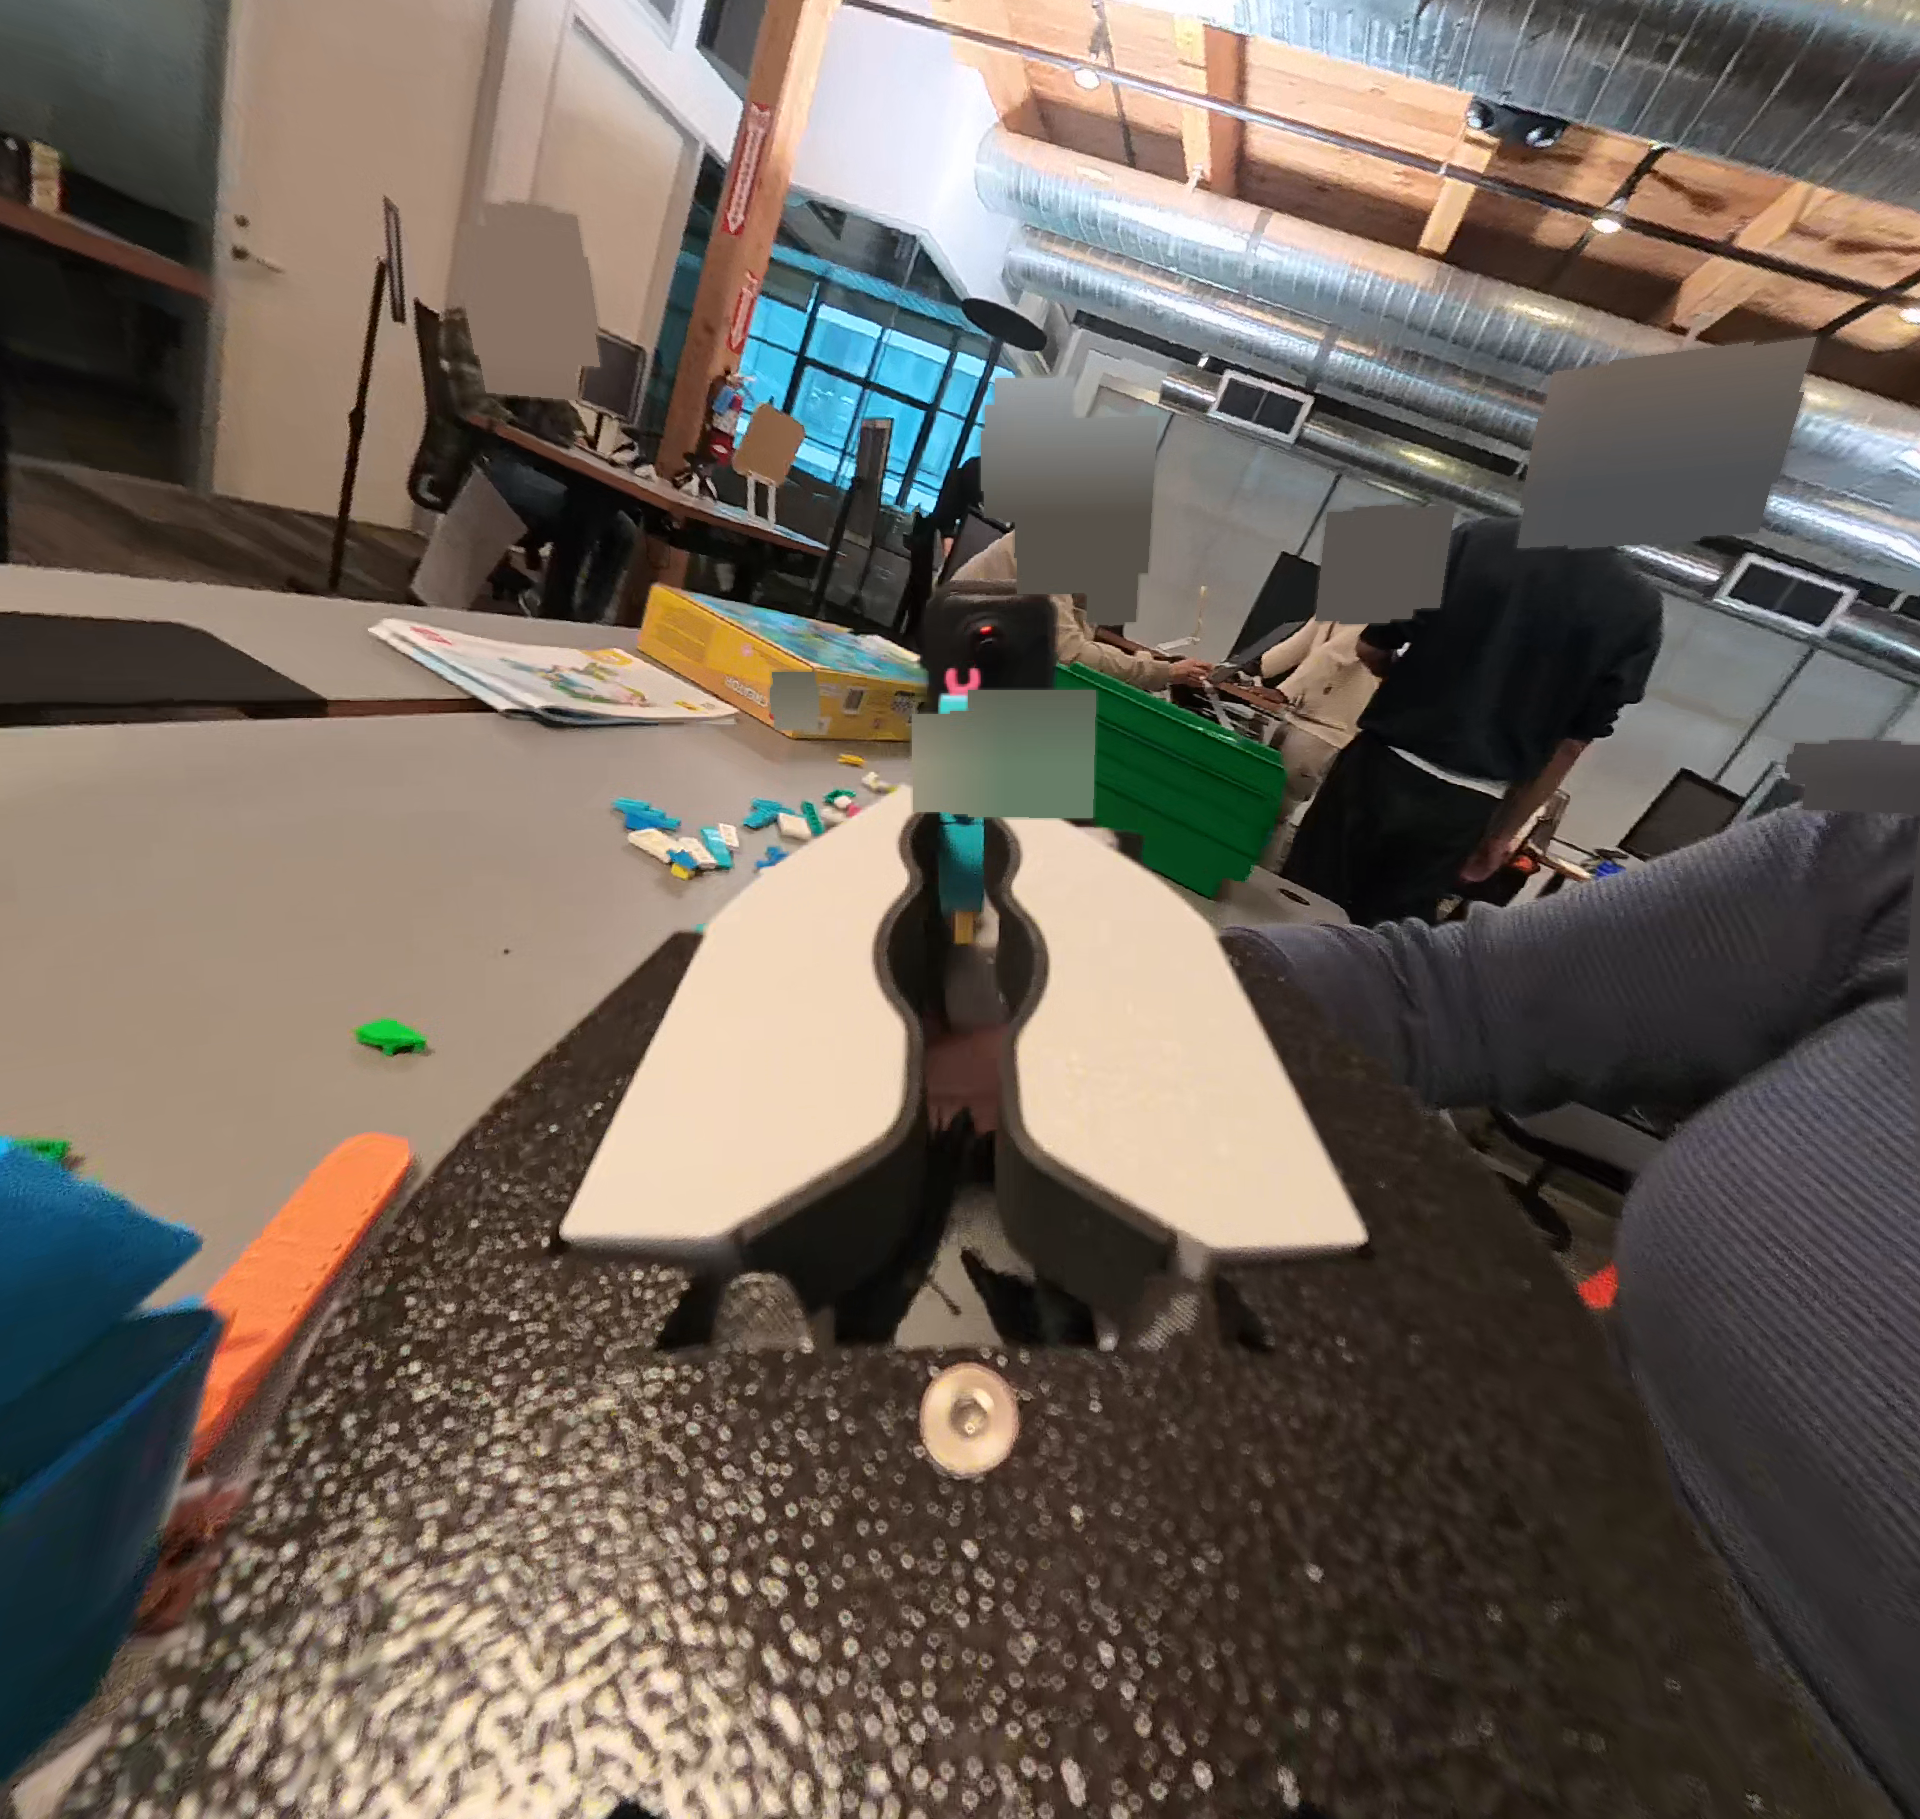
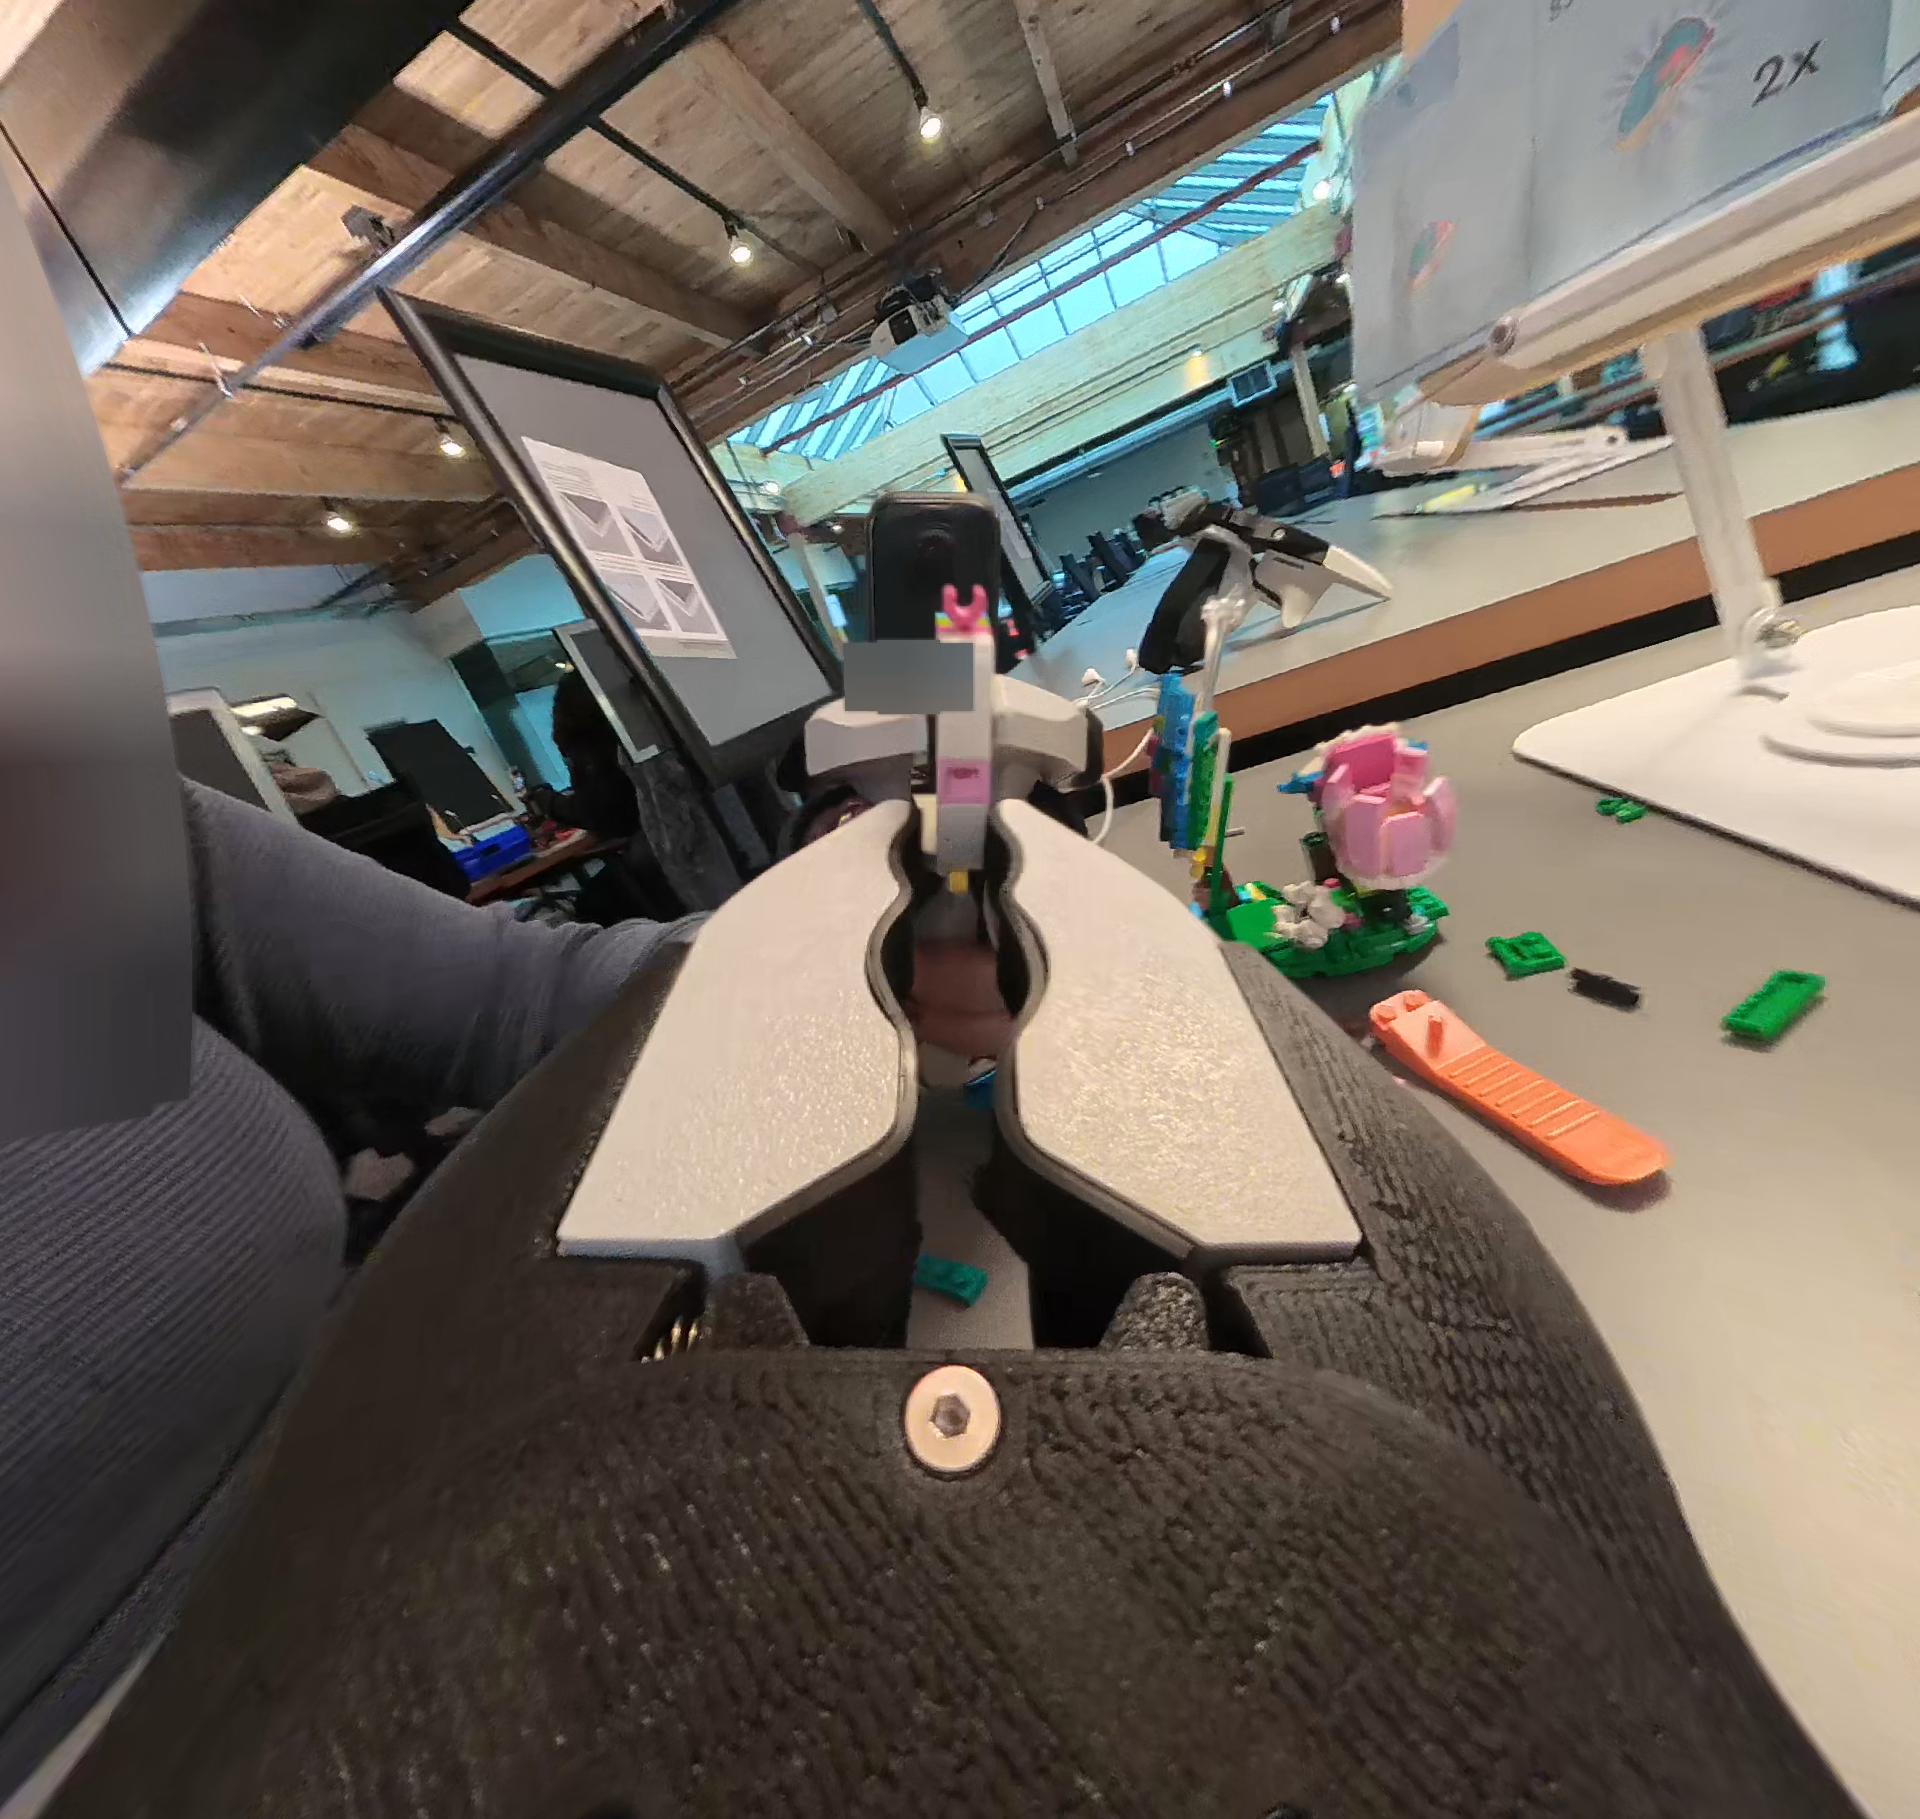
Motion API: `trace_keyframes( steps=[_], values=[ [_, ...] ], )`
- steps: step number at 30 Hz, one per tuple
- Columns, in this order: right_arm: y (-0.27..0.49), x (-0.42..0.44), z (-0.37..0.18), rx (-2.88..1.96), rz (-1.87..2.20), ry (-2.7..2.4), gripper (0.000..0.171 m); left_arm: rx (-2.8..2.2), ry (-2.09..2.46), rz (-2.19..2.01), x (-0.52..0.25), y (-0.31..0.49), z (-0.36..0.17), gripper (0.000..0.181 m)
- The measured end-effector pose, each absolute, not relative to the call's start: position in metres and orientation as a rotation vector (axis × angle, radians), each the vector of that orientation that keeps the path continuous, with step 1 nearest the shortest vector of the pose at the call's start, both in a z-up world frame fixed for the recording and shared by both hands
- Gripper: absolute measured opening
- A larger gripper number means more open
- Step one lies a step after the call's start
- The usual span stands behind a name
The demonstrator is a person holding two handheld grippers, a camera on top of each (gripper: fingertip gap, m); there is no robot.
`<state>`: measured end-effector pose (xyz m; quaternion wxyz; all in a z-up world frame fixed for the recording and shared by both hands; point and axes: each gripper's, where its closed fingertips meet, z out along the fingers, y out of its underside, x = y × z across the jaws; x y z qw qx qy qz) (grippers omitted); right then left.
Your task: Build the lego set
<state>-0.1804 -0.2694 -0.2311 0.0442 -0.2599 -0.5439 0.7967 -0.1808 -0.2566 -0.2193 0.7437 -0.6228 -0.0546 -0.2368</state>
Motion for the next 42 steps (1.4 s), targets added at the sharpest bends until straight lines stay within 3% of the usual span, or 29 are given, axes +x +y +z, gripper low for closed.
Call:
trace_keyframes(
  steps=[2, 4, 12, 19, 21, 24, 30, 35, 42],
  values=[
    [-0.261, -0.182, -0.226, -0.792, 2.392, -1.657, 0.023, -1.413, -0.147, -0.506, -0.185, -0.256, -0.224, 0.008],
    [-0.255, -0.183, -0.225, -0.795, 2.353, -1.705, 0.023, -1.482, -0.156, -0.512, -0.186, -0.256, -0.231, 0.008],
    [-0.255, -0.183, -0.254, -0.822, 2.101, -2.022, 0.018, -1.672, -0.117, -0.613, -0.172, -0.251, -0.257, 0.008],
    [-0.259, -0.177, -0.256, -0.845, 2.141, -2.101, 0.007, -1.698, -0.08, -0.56, -0.172, -0.252, -0.26, 0.008],
    [-0.257, -0.182, -0.253, -0.882, 2.16, -2.05, 0.007, -1.673, -0.078, -0.482, -0.176, -0.251, -0.257, 0.009],
    [-0.248, -0.191, -0.245, -0.971, 2.196, -1.915, 0.007, -1.652, -0.043, -0.291, -0.184, -0.251, -0.25, 0.033],
    [-0.242, -0.199, -0.232, -1.126, 2.37, -1.683, 0.007, -1.636, 0.15, 0.294, -0.191, -0.252, -0.241, 0.052],
    [-0.244, -0.201, -0.229, -1.205, 2.492, -1.588, 0.007, -1.632, 0.299, 0.621, -0.187, -0.25, -0.243, 0.044],
    [-0.245, -0.201, -0.231, -1.214, 2.513, -1.59, 0.007, -1.617, 0.299, 0.718, -0.192, -0.25, -0.242, 0.036]
  ],
)
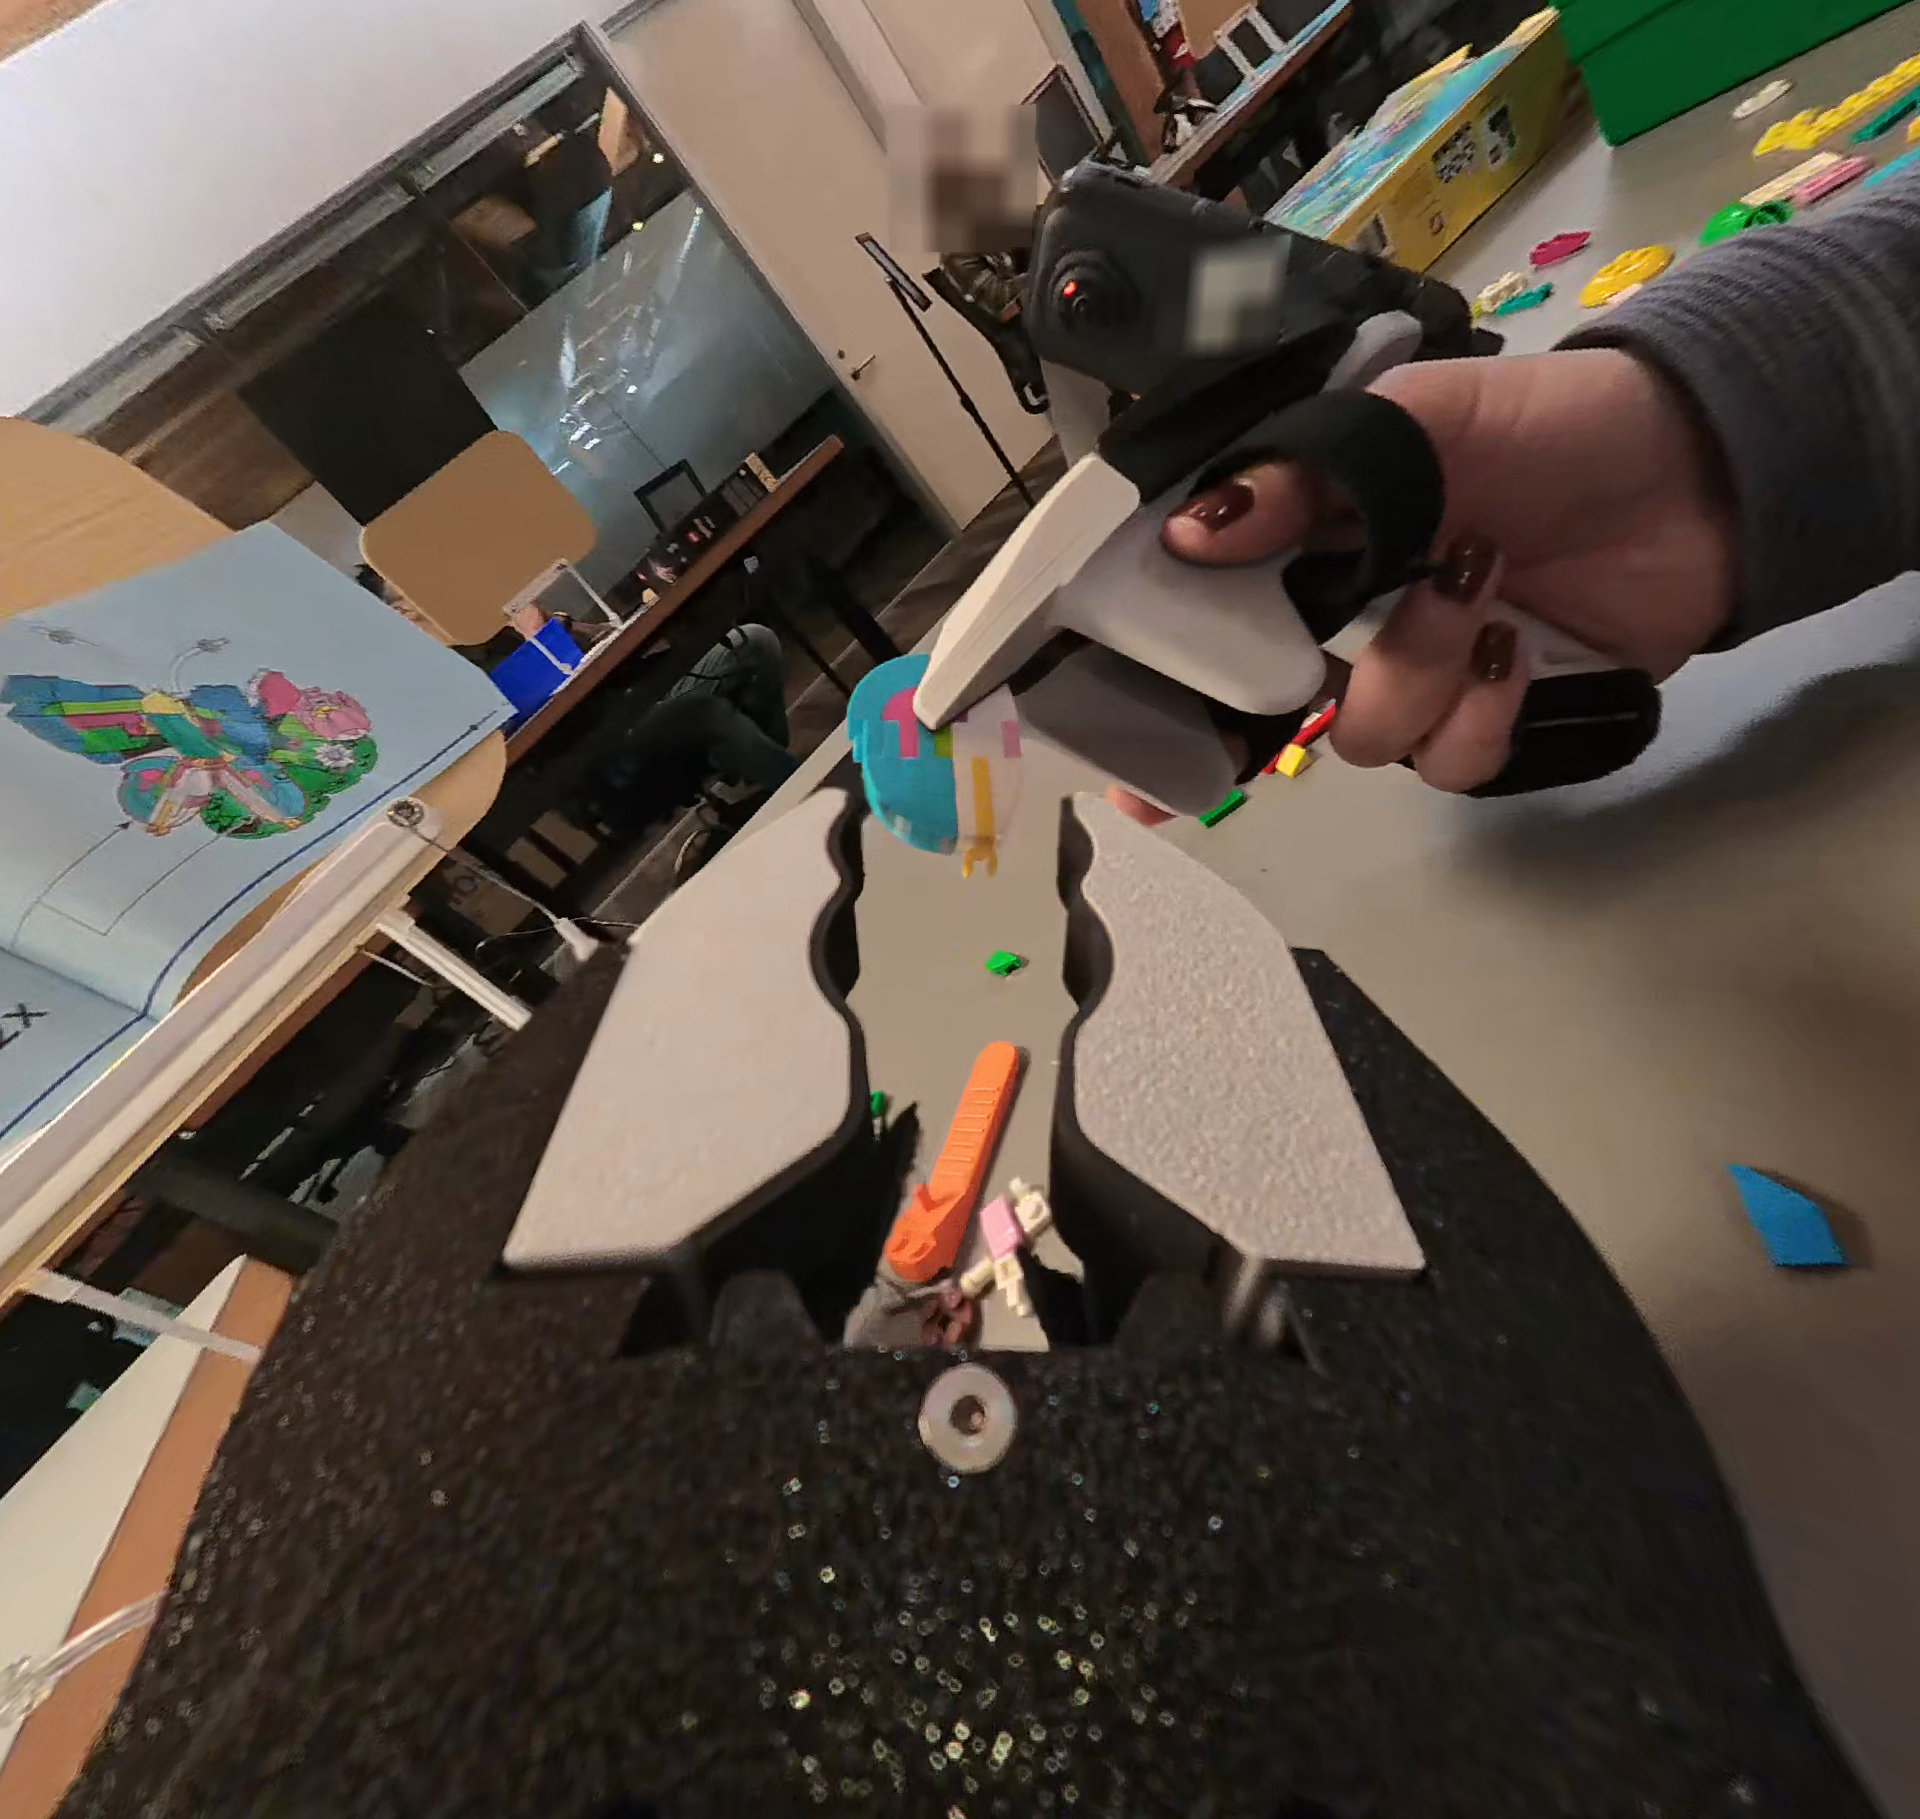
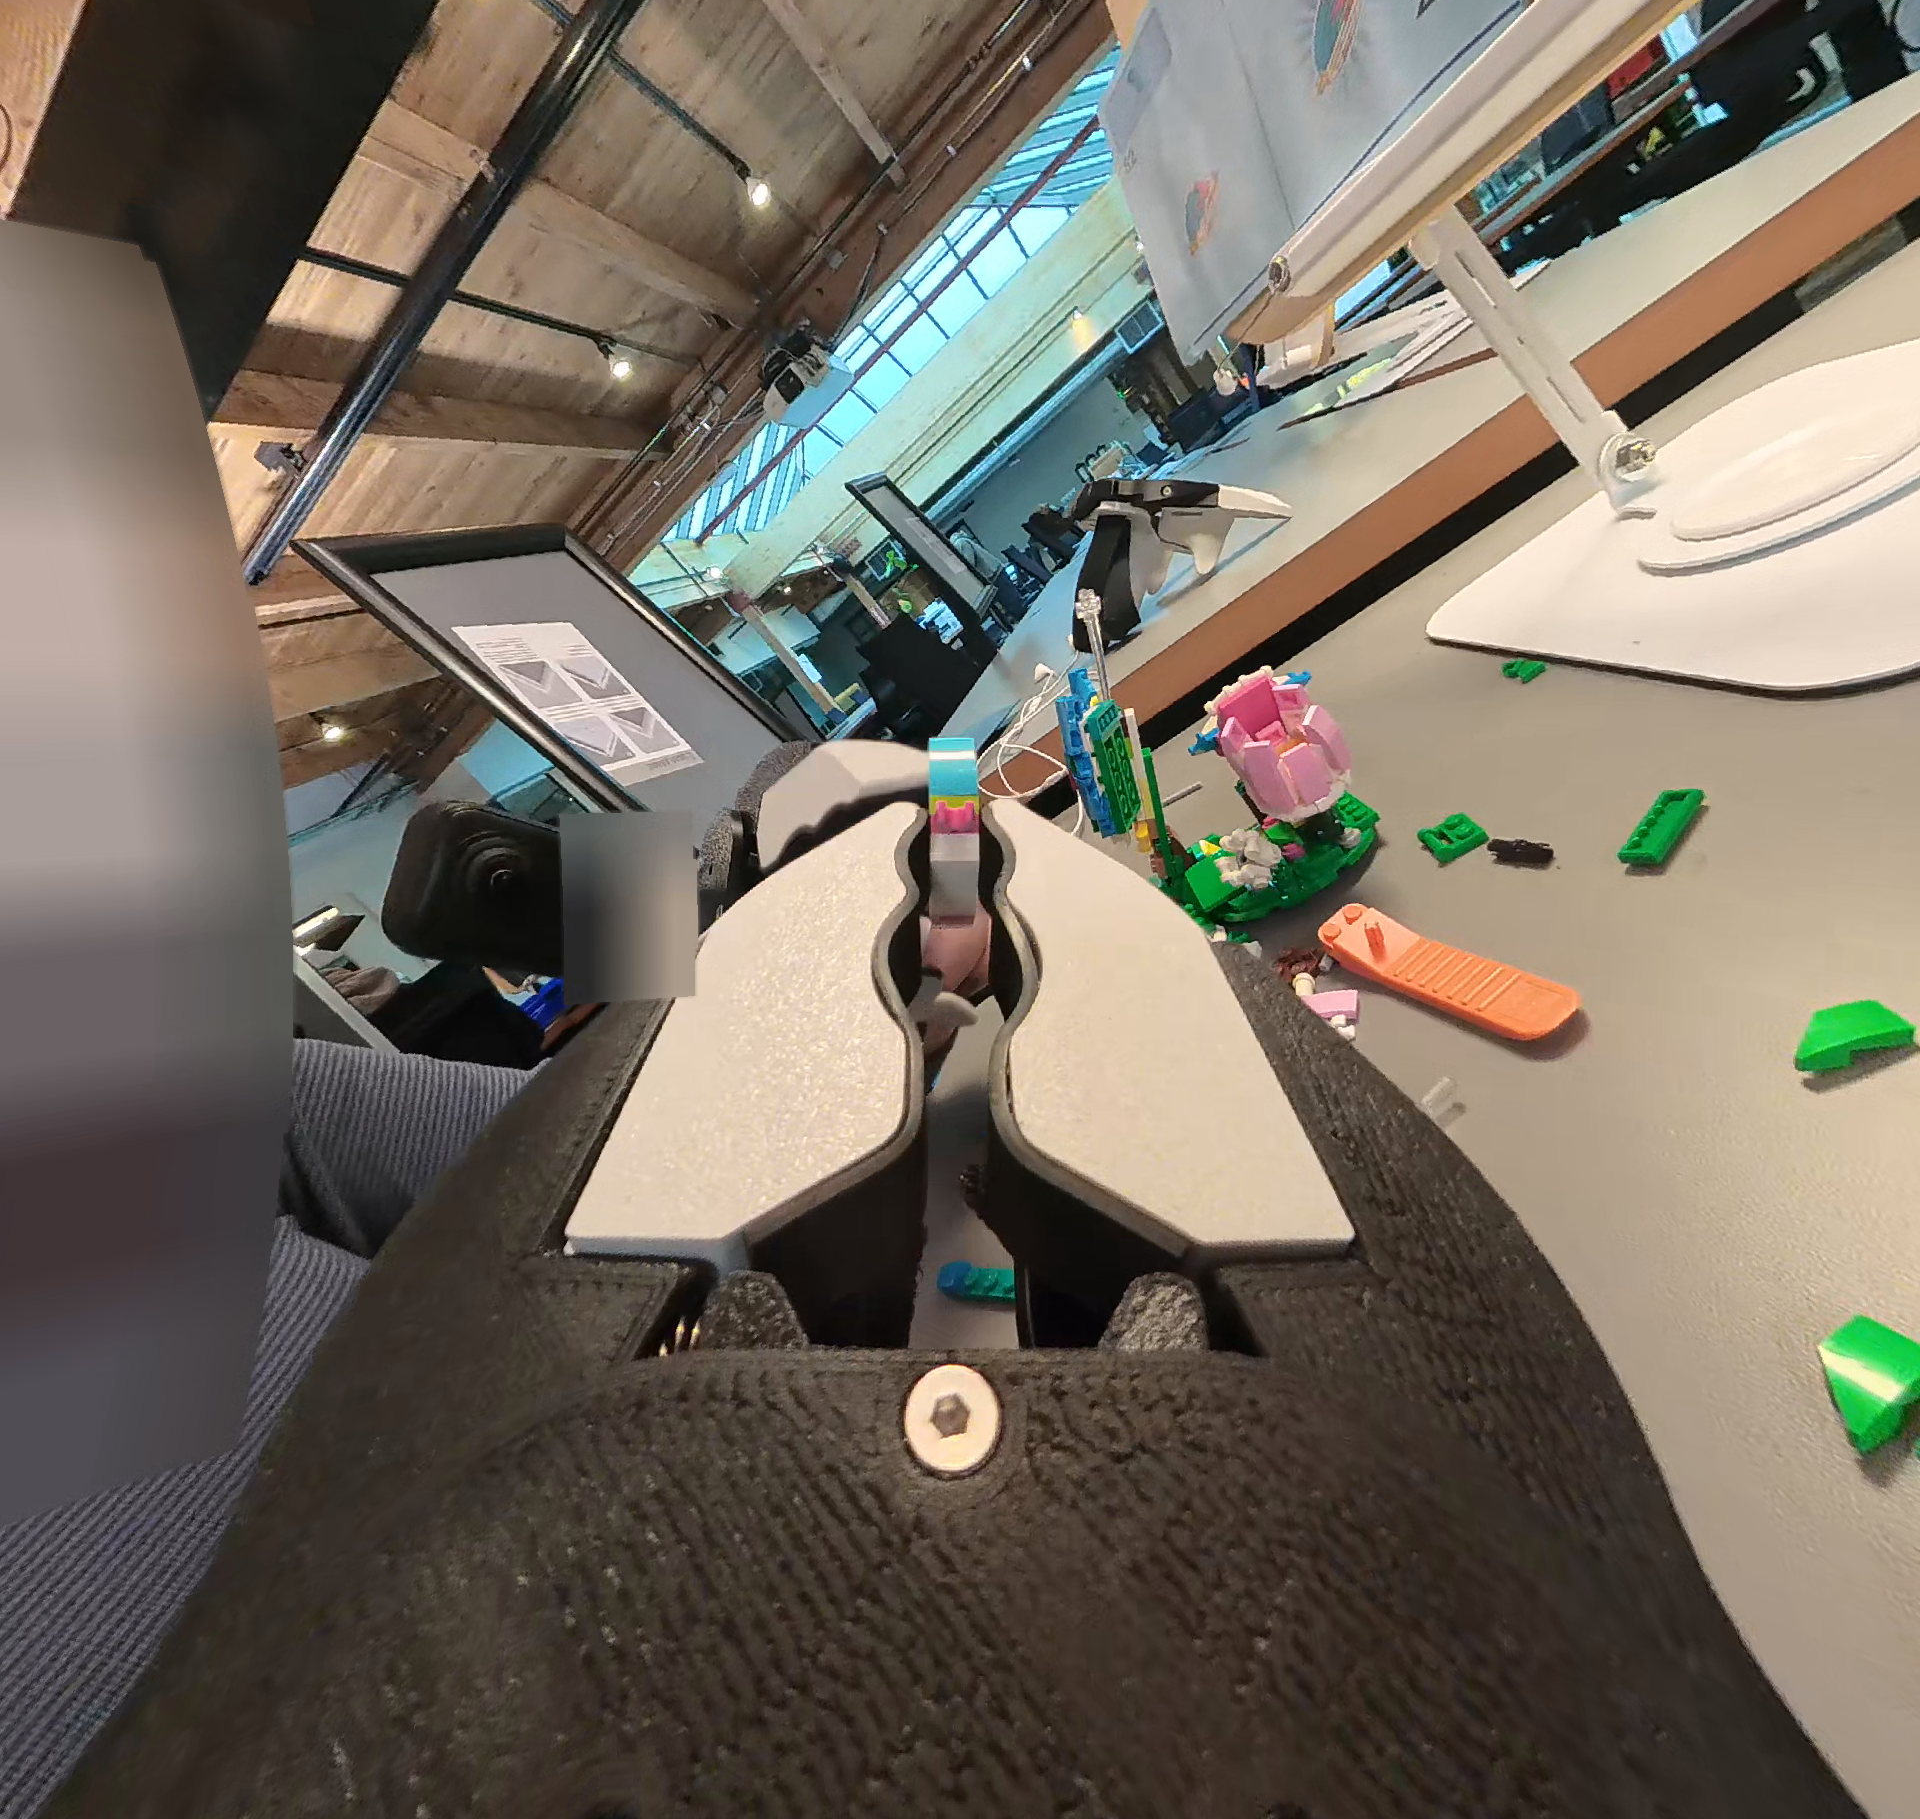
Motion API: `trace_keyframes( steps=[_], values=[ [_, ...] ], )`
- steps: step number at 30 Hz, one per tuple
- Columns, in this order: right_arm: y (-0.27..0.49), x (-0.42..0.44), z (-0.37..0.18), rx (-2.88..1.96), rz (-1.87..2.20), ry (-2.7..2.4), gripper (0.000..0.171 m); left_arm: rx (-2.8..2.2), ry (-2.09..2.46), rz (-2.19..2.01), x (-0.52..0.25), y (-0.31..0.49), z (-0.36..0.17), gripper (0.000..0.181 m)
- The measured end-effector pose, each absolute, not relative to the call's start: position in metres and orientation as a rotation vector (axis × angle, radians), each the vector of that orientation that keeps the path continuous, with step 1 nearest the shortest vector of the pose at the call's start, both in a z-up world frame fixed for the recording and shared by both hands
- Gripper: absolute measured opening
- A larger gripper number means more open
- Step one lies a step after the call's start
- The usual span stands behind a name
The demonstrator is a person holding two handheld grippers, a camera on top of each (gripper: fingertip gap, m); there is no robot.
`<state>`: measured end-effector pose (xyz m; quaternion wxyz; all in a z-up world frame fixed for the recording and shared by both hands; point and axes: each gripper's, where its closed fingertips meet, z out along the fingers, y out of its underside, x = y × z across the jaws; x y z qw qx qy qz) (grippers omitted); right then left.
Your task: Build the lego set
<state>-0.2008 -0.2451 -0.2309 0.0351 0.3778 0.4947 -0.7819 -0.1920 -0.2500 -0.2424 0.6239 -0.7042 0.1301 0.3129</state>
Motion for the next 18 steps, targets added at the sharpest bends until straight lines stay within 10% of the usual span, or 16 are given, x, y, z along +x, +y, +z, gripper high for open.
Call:
trace_keyframes(
  steps=[18],
  values=[
    [-0.2494, -0.1988, -0.2337, 1.118, -2.379, 1.519, 0.006, -1.61, 0.308, 0.813, -0.1942, -0.2482, -0.244, 0.028]
  ],
)
